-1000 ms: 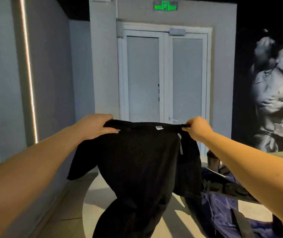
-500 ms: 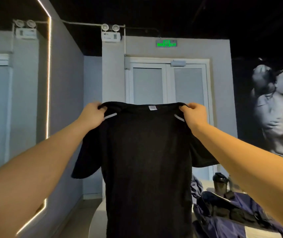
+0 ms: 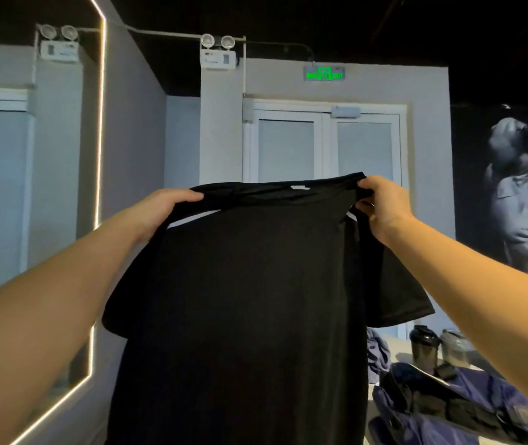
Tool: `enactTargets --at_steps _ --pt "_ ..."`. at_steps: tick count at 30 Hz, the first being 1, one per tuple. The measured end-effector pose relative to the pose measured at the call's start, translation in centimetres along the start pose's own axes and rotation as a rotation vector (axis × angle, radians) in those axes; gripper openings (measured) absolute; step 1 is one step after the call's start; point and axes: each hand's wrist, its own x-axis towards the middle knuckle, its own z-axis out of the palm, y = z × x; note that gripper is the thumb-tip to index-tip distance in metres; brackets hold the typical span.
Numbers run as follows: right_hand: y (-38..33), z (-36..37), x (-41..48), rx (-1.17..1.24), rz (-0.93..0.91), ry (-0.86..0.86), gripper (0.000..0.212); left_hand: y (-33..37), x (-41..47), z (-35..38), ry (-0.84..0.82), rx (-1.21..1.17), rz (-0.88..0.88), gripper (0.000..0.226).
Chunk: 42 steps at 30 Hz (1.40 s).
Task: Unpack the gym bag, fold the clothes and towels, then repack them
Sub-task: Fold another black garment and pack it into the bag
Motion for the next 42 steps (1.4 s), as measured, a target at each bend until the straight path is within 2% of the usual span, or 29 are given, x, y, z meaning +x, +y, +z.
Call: enactTargets --at_steps 4,8,13,18,25,28,31,33,35,38,40,42 --pt "5.0 0.9 1.5 -0.073 0.017 0.048 0.009 -5.0 3.8 1.8 0.075 0.273 0.071 0.021" --pt "12.8 1.2 3.0 -0.22 0.079 0.029 0.009 -12.3 8.1 4.3 0.095 0.403 -0.012 0.029" --pt "23.9 0.0 3.6 -0.389 0.258 0.02 0.012 -24.0 13.6 7.7 0.11 0.438 -0.179 0.042" --pt "34.3 -2.4 4.2 -0.517 0.396 0.019 0.01 -34.6 17.3 11.6 0.095 0.52 -0.277 0.037" --pt "49.7 -5.2 6.8 -0.791 0.333 -0.021 0.011 -46.8 22.6 17.7 0.195 0.554 -0.376 0.028" --pt "53.5 -5.3 7.8 -0.842 0.274 -0.058 0.011 -49.7 24.8 19.4 0.227 0.561 -0.382 0.026" --pt "56.4 -5.6 8.7 -0.984 0.303 -0.117 0.02 -51.9 26.3 21.0 0.203 0.635 -0.389 0.022" --pt "58.0 -6.1 9.1 -1.146 0.373 -0.214 0.035 -53.5 26.5 21.8 0.145 0.76 -0.412 0.019" --pt "58.9 -6.5 8.9 -1.295 0.449 -0.373 0.057 -55.3 26.2 22.3 0.06 0.957 -0.399 0.035" --pt "59.3 -6.8 7.9 -1.447 0.412 -0.543 0.086 -56.9 25.2 23.0 0.007 1.134 -0.298 0.044" --pt "58.5 -6.2 6.6 -1.573 0.337 -0.572 0.086 -56.4 24.3 23.3 -0.037 1.141 -0.214 0.04" --pt "57.3 -5.2 4.9 -1.612 0.275 -0.596 0.069 -54.8 22.7 23.3 -0.092 1.128 -0.12 0.035"
